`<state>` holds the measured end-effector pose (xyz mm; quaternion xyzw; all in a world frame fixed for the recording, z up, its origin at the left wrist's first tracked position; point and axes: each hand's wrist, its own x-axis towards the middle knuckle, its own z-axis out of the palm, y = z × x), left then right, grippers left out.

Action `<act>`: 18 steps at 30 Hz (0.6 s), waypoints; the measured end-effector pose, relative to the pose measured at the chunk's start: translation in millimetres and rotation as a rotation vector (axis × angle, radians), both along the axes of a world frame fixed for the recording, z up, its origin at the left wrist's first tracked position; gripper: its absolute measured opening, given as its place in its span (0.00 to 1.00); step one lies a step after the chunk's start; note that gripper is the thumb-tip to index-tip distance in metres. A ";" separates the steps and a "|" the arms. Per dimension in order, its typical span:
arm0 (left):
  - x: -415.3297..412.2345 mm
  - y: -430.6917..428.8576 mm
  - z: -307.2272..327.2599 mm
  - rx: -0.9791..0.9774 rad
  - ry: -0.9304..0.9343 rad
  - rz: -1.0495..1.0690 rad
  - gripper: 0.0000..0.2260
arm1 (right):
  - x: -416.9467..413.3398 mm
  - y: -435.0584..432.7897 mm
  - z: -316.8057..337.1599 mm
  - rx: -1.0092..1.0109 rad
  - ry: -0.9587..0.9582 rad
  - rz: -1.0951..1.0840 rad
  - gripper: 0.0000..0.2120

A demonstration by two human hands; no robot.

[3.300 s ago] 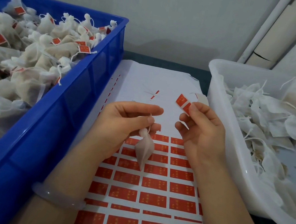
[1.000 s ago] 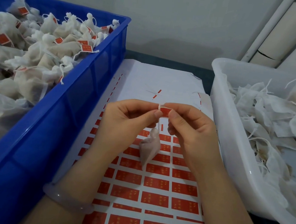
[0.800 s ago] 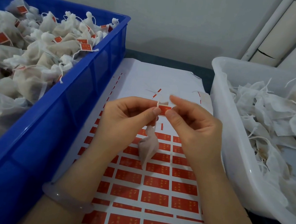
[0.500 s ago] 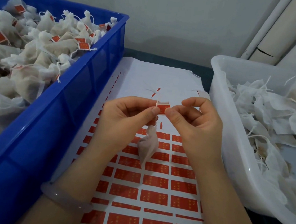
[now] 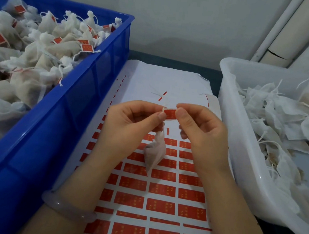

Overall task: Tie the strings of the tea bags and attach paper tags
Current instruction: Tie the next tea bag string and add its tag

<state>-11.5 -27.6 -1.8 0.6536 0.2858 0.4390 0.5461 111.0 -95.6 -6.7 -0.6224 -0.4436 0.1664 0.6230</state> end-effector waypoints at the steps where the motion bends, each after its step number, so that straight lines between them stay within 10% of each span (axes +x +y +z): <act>1: 0.1 -0.1 -0.2 0.009 0.002 -0.002 0.07 | -1.9 0.3 0.3 0.005 -0.005 0.033 0.09; 18: -0.4 1.3 -5.7 0.177 0.029 -0.016 0.04 | -4.9 -0.6 -5.3 0.041 -0.066 0.140 0.04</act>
